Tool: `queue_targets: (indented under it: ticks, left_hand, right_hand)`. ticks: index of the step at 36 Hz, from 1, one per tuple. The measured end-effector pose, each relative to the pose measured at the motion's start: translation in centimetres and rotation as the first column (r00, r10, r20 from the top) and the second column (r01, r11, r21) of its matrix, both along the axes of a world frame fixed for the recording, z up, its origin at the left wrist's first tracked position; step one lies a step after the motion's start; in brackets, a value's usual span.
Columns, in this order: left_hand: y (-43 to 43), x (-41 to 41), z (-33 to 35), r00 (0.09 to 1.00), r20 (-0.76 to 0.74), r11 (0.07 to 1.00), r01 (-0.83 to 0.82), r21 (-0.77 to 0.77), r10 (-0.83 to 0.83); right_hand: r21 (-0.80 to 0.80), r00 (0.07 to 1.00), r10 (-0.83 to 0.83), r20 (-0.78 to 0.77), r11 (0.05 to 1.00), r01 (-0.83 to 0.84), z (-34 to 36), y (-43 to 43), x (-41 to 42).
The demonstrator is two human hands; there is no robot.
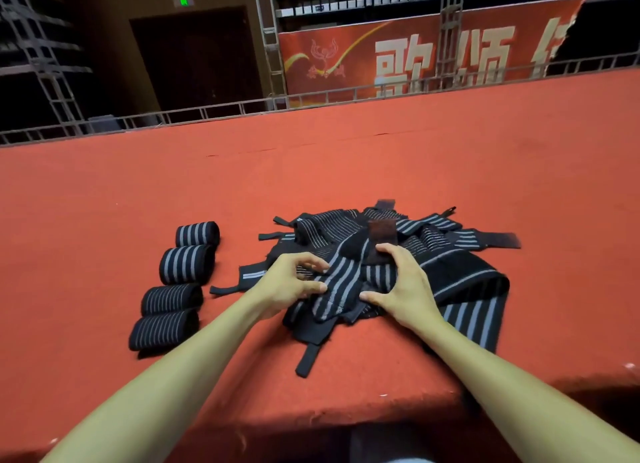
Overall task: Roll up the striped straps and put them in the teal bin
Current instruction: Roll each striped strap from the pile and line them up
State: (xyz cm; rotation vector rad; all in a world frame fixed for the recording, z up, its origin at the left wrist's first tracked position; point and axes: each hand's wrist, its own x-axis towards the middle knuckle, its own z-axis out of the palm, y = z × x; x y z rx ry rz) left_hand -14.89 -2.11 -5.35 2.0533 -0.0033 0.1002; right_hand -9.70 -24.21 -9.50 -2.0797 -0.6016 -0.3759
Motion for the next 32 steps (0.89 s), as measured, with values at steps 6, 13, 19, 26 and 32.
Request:
queue_targets:
  ticks: [6,13,19,26,32]
  left_hand:
    - [0.9,-0.4,1.3,1.0,0.003,1.0,-0.016,0.013,0.016]
    - [1.9,-1.5,2.5,0.996,-0.078,0.999,-0.032,-0.024,0.03]
    - [1.6,-1.7,3.5,0.991,-0.114,0.993,-0.075,-0.088,0.064]
    - [1.6,-1.9,4.6,0.978,-0.205,0.992,-0.064,-0.108,0.041]
    - [1.6,-2.2,4.9,0.963,-0.267,0.98,-0.081,-0.179,0.031]
  right_hand:
    - [-0.065,1.0,-0.002,0.011,0.998,0.002,-0.3,0.3,0.2]
    - [-0.066,1.0,0.005,0.009,0.998,-0.005,-0.1,0.4,0.0]
    - [-0.059,1.0,0.004,0.01,0.998,-0.004,-0.1,0.3,-0.1]
    - [-0.042,1.0,0.013,0.004,0.999,-0.013,-0.1,0.3,-0.1]
    - [-0.045,1.0,0.014,-0.012,0.999,-0.015,-0.1,0.3,-0.1]
